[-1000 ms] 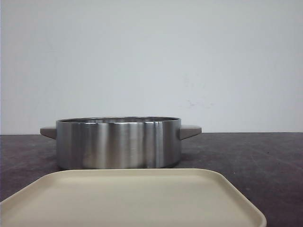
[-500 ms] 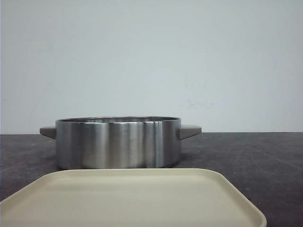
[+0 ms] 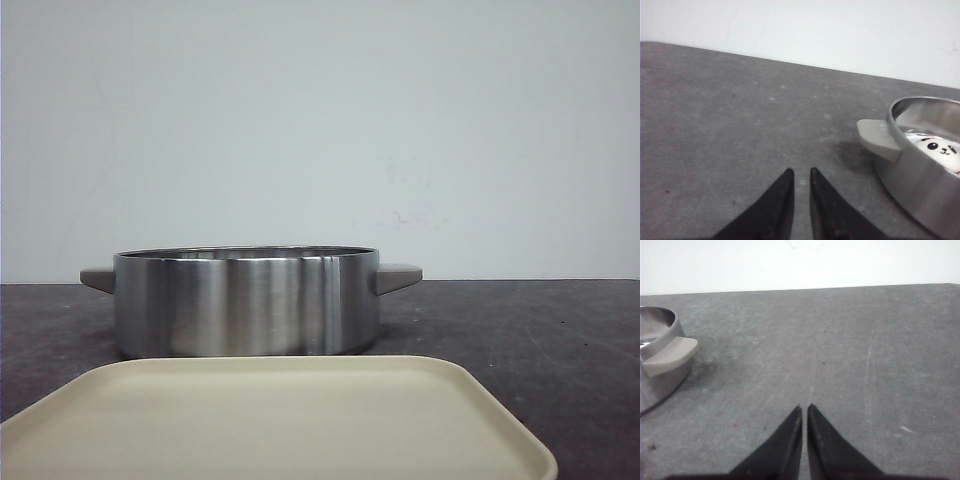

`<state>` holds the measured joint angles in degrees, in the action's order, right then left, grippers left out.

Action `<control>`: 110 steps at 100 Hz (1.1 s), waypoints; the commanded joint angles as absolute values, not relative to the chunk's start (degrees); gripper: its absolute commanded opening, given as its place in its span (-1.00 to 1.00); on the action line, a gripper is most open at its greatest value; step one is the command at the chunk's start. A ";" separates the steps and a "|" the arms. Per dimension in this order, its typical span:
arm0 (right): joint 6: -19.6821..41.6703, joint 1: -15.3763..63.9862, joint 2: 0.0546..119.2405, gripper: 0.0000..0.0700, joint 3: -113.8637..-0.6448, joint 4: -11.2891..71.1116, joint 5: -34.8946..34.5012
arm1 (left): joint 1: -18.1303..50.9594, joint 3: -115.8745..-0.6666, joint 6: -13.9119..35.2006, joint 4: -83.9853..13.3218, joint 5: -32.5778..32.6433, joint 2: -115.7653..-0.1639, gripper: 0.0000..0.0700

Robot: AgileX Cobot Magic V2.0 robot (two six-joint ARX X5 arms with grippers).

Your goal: Steam buns

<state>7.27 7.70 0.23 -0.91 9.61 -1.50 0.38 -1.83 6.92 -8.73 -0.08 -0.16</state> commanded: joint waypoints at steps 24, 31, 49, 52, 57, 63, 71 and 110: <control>6.70 7.73 0.21 -0.97 -0.64 8.86 -1.50 | -0.40 -0.80 3.33 -11.16 0.34 -0.16 -0.97; 6.70 7.73 0.21 -0.97 -0.64 8.86 -1.50 | -0.54 -0.80 4.49 -10.96 0.34 -0.16 -0.97; 6.70 7.73 0.21 -0.97 -0.64 8.86 -1.50 | -0.54 -0.80 6.81 -10.74 -0.08 -0.16 -0.97; 6.70 7.73 0.21 -0.97 -0.64 8.86 -1.50 | -0.51 -0.80 6.79 -10.74 -0.03 -0.16 -0.97; 6.70 7.73 0.21 -0.97 -0.64 8.86 -1.48 | -0.51 -0.80 6.81 -10.74 -0.05 -0.16 -0.97; 6.70 7.73 0.21 -0.97 -0.64 8.86 -1.48 | -0.51 -0.80 6.79 -10.74 -0.03 -0.16 -0.97; 6.70 7.73 0.21 -0.97 -0.64 8.86 -1.50 | -0.54 -0.80 6.79 -10.74 -0.03 -0.16 -0.97; 6.70 7.73 0.21 -0.97 -0.64 8.86 -1.50 | -0.54 -0.80 6.79 -10.74 -0.03 -0.16 -0.97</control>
<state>7.27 7.70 0.23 -0.91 9.61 -1.50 -0.38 -1.85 6.81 -10.57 0.01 -0.25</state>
